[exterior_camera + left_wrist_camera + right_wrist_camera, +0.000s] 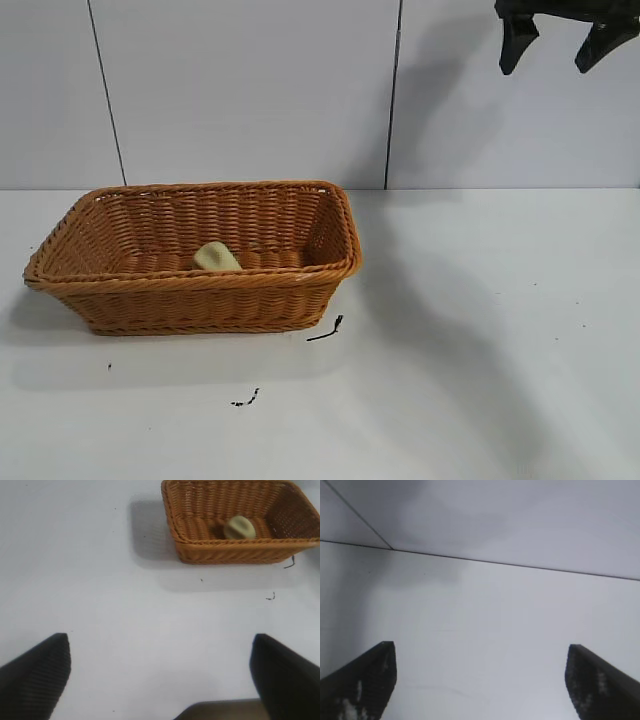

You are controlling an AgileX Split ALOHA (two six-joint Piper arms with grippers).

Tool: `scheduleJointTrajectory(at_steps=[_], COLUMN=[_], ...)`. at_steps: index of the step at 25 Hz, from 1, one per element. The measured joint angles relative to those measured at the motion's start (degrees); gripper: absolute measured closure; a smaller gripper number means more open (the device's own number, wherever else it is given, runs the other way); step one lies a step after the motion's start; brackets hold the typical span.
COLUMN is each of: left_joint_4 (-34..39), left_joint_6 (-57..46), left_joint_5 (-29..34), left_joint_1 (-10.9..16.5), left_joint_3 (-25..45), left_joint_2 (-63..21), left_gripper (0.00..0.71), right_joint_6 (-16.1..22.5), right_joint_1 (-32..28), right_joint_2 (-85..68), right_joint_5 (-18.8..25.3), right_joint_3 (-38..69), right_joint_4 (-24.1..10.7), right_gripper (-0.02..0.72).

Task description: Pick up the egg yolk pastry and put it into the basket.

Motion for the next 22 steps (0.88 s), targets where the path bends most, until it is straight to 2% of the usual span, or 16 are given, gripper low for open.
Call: scheduleJointTrajectory(at_steps=[13, 22], left_joint_4=[0.0, 0.0], left_joint_6=[0.0, 0.0], left_joint_5=[0.0, 0.0], left_joint_1=[0.0, 0.0], left_joint_3=[0.0, 0.0], left_joint_2=[0.0, 0.0], left_gripper=[0.015, 0.015], right_joint_6=[0.0, 0.0], right_joint_1=[0.0, 0.0], right_joint_2=[-39.19, -68.23], right_joint_5=[0.15, 0.32], right_joint_3=[43.17, 67.66], right_joint_4=[-0.37, -0.41], right_gripper=[0.07, 0.07])
